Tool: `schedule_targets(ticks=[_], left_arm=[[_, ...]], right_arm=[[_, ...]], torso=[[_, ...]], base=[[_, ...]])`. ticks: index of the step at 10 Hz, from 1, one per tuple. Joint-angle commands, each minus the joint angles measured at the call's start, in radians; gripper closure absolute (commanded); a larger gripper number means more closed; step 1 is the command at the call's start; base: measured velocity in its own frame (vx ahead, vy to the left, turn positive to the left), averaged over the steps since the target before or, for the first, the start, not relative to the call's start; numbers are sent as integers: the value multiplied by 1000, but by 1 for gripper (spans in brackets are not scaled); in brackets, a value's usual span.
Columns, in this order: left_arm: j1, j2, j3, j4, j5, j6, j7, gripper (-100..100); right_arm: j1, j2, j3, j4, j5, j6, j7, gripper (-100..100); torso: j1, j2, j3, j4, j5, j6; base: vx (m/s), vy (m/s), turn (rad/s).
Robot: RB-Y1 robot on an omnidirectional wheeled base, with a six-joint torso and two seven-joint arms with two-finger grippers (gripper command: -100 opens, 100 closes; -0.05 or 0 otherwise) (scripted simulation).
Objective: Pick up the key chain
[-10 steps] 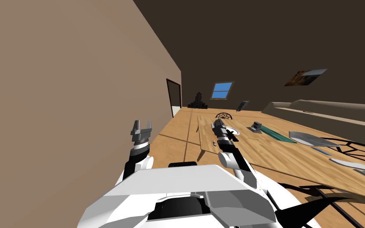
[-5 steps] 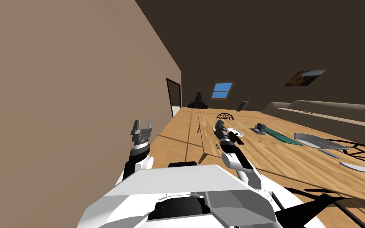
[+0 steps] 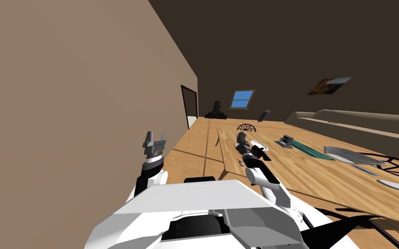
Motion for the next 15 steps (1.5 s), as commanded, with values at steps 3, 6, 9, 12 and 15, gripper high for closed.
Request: schedule_targets(ticks=[3,6,9,12,15], left_arm=[[0,0,0,0,0,0,0,0],[0,0,0,0,0,0,0,0],[0,0,0,0,0,0,0,0],[0,0,0,0,0,0,0,0],[0,0,0,0,0,0,0,0]], right_arm=[[-4,-40,-42,70,-49,104,-53,-100],[-9,-70,-88,135,-101,197,-112,-100],[-11,-85,-110,189,-126,295,-141,-100],[-14,-101,-131,229,-149,357,-170,-100],[-19,-130,-171,309,-193,453,-227,-100]], torso=[[0,-2,-1,0,0,0],[-1,-1,-1,0,0,0],[-1,-1,-1,0,0,0],[-1,0,0,0,0,0],[-1,-1,-1,0,0,0]], base=[[122,22,-47],[129,11,-62],[114,15,-55],[92,13,-48],[127,25,-74]])
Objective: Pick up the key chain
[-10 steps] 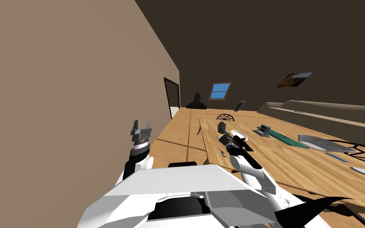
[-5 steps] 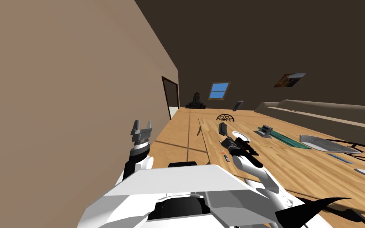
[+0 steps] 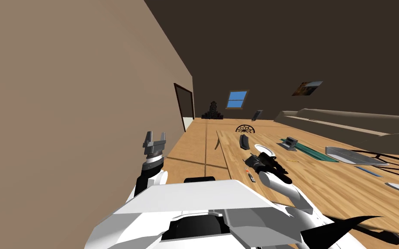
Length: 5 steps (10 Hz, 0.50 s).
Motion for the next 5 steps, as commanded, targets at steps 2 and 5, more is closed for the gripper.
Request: schedule_targets(ticks=[2,5], left_arm=[[0,0,0,0,0,0,0,0],[0,0,0,0,0,0,0,0]], right_arm=[[0,-24,-28,59,-36,81,-44,-100],[-3,-37,-46,99,-54,162,-72,-100]], torso=[[0,1,0,0,0,0],[-1,1,1,0,0,0]], base=[[127,24,-90],[106,23,-75]])
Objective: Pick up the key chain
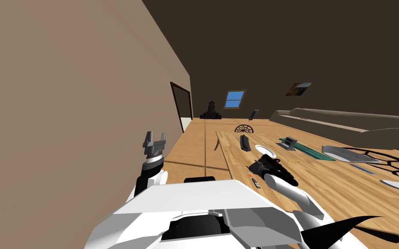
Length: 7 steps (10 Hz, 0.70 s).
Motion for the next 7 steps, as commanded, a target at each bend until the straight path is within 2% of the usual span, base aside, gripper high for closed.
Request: schedule_targets(ticks=[1,2,3,4,5,6,7], left_arm=[[0,0,0,0,0,0,0,0],[0,0,0,0,0,0,0,0],[0,0,0,0,0,0,0,0],[0,0,0,0,0,0,0,0],[0,0,0,0,0,0,0,0],[0,0,0,0,0,0,0,0],[0,0,0,0,0,0,0,0]], right_arm=[[-3,-2,-3,8,-2,33,-6,-100],[-7,-14,-19,46,-19,71,-33,-100],[-7,-14,-19,46,-19,92,-33,-100],[-10,-25,-35,82,-34,128,-59,-100],[-10,-25,-35,82,-34,150,-59,-100],[-13,-35,-49,118,-48,185,-84,-100],[-13,-35,-49,118,-48,206,-84,-100]], torso=[[0,0,0,0,0,0],[0,2,1,0,0,0],[-1,1,1,0,0,1],[0,1,0,0,0,0],[0,-1,-1,0,0,1],[0,0,0,0,0,0],[-1,0,0,0,0,1]], base=[[50,16,21],[91,14,-97],[96,22,-83],[133,20,-126],[106,21,-60],[110,16,-131],[95,15,-58]])
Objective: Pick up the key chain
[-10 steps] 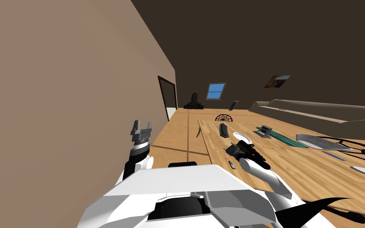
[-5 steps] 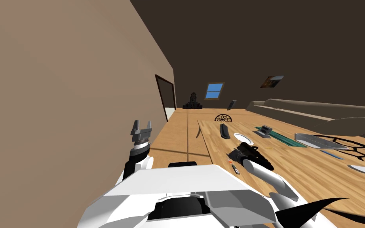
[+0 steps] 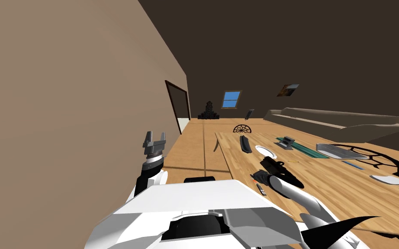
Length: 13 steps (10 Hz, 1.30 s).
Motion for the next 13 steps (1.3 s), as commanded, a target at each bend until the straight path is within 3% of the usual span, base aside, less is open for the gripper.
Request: schedule_targets(ticks=[1,8,13], left_arm=[[0,0,0,0,0,0,0,0],[0,0,0,0,0,0,0,0],[0,0,0,0,0,0,0,0]], right_arm=[[-7,-15,-14,50,-20,50,-22,-100],[-17,-44,-46,144,-46,209,-86,-100],[-30,-77,-70,238,-62,355,-152,-100]], torso=[[0,0,0,0,0,0],[-1,-1,0,0,0,0],[-2,0,0,0,-1,0]], base=[[108,19,-137],[106,9,-89],[116,-11,-132]])
